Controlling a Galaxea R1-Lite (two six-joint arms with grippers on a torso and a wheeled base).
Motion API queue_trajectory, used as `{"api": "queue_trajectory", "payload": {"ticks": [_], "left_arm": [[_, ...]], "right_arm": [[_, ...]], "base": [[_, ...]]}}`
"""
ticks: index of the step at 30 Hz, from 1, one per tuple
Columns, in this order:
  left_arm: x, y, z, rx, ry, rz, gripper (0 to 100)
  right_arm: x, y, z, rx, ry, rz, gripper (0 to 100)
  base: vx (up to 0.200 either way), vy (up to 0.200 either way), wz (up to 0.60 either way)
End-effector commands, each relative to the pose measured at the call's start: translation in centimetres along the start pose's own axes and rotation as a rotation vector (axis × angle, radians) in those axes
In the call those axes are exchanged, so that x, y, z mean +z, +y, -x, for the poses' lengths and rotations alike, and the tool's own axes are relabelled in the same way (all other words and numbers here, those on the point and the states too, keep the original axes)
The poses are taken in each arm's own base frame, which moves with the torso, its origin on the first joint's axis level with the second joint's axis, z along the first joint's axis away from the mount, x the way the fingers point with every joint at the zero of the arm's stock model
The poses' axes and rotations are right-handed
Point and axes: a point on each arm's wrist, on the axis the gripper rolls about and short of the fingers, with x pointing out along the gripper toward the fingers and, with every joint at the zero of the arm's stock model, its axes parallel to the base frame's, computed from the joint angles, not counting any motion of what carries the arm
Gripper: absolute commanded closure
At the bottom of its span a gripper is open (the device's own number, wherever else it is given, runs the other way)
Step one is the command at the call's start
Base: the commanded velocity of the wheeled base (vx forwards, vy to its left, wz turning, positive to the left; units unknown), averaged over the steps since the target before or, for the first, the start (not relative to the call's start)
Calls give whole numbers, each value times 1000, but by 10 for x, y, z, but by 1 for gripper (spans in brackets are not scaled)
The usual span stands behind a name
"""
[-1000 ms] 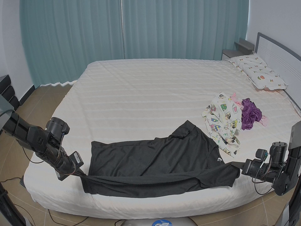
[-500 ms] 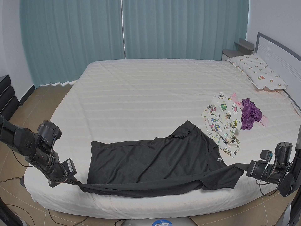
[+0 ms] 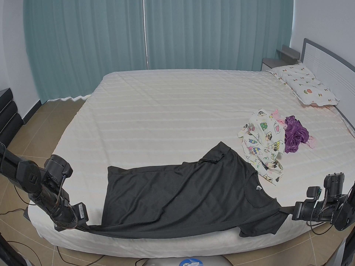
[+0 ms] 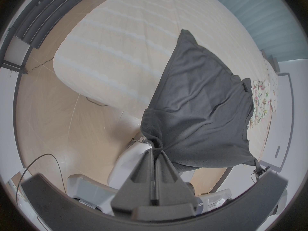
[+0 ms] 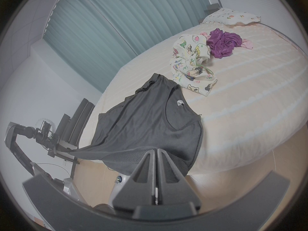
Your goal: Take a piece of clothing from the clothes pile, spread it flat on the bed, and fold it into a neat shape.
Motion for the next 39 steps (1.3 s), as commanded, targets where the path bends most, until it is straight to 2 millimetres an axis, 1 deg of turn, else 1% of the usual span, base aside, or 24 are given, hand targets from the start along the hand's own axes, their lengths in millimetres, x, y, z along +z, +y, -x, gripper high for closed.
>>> {"api": "queue_trajectory", "payload": {"ticks": [1, 6, 7, 10, 11, 15, 16, 18, 20, 23, 25, 26, 27, 28, 29, 31, 33, 39], "left_arm": [[-2, 1, -7, 33, 53, -22, 100], [4, -1, -14, 52, 80, -28, 100], [10, -3, -18, 56, 83, -21, 100], [19, -8, -18, 44, 62, -16, 100], [26, -13, -17, 31, 45, -15, 100], [35, -18, -18, 28, 34, -14, 100], [40, -22, -20, 26, 29, -11, 100], [43, -23, -22, 32, 25, -3, 100], [51, -28, -30, 50, 27, 3, 100], [62, -33, -37, 51, 22, 6, 100], [66, -35, -40, 51, 22, 6, 100], [69, -37, -46, 58, 33, 6, 100], [69, -37, -46, 58, 33, 6, 100], [72, -38, -53, 66, 46, 6, 100], [75, -39, -57, 69, 49, 8, 100], [78, -40, -61, 72, 53, 13, 100], [84, -42, -68, 76, 55, 31, 100], [95, -48, -72, 65, 36, 33, 100]], "right_arm": [[-7, -2, 3, -13, 39, 12, 100], [-7, -4, -3, -13, 51, 18, 100], [-4, -5, -8, -9, 45, 23, 100], [1, -7, -16, -5, 41, 26, 100], [8, -8, -22, -1, 23, 38, 100], [16, -10, -30, 3, 6, 46, 100], [20, -11, -35, 4, 3, 49, 100], [22, -11, -38, 9, -1, 55, 100], [23, -10, -48, 18, 12, 63, 100], [27, -13, -59, 12, 10, 69, 100], [29, -14, -64, 12, 8, 72, 100], [31, -16, -69, 12, 7, 73, 100], [31, -16, -69, 12, 7, 73, 100], [33, -17, -74, 13, 5, 74, 100], [34, -18, -78, 15, 5, 77, 100], [34, -17, -82, 21, 9, 82, 100], [32, -18, -91, 28, 22, 86, 100], [34, -22, -105, 22, 25, 83, 100]], "base": [[0, 0, 0], [0, 0, 0], [0, 0, 0], [0, 0, 0], [0, 0, 0], [0, 0, 0], [0, 0, 0], [0, 0, 0], [0, 0, 0], [0, 0, 0], [0, 0, 0], [0, 0, 0], [0, 0, 0], [0, 0, 0], [0, 0, 0], [0, 0, 0], [0, 0, 0], [0, 0, 0]]}}
